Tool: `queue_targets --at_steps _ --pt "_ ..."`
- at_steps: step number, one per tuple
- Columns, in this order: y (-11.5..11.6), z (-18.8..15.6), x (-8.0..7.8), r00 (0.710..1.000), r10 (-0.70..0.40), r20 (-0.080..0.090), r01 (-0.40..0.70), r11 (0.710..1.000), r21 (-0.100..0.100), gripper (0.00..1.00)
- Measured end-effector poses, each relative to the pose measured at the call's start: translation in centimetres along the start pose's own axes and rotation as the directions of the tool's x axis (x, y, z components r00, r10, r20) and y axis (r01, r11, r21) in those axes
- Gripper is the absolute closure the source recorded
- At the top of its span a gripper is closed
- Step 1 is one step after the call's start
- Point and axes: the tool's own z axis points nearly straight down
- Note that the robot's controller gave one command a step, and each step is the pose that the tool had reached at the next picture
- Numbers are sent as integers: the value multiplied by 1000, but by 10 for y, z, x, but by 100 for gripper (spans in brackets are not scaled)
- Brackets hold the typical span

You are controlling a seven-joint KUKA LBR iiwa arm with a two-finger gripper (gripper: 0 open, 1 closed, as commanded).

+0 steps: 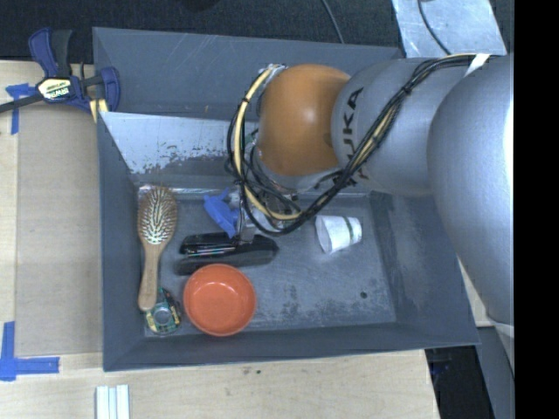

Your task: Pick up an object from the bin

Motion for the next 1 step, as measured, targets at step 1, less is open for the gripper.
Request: queue_targets --at_steps 1 --pt "0 -30 -1 1000 0 2 0 1000 0 100"
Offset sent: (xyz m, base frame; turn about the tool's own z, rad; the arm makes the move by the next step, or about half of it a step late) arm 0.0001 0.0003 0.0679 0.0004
